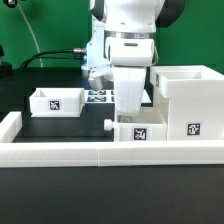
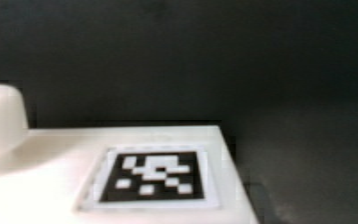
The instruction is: Assemble drawer
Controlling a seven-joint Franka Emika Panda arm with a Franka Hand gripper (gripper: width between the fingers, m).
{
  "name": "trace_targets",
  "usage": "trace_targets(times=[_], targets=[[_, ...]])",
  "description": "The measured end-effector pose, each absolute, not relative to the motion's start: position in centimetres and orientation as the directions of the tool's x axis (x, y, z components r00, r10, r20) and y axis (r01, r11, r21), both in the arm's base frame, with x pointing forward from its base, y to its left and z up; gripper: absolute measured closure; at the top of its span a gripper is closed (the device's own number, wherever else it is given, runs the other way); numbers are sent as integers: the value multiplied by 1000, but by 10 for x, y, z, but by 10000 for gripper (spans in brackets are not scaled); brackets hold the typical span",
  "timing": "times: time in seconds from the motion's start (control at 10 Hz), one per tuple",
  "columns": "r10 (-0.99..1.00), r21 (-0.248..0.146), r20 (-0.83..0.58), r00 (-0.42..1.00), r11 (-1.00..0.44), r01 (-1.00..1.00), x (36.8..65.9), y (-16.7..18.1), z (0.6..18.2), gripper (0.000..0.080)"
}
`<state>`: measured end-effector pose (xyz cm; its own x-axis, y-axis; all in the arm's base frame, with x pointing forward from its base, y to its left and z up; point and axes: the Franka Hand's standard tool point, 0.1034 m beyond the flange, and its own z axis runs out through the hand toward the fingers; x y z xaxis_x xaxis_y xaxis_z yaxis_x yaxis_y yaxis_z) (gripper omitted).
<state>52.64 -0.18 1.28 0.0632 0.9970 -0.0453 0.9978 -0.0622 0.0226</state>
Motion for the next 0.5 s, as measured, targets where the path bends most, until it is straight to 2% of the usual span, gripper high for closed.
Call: trace_targets(times=[0.3,0.5], targets=[[997,22,-45,63,-62,998,526,-2,13,755],[997,6,-49,55,-54,999,525,1,13,755]])
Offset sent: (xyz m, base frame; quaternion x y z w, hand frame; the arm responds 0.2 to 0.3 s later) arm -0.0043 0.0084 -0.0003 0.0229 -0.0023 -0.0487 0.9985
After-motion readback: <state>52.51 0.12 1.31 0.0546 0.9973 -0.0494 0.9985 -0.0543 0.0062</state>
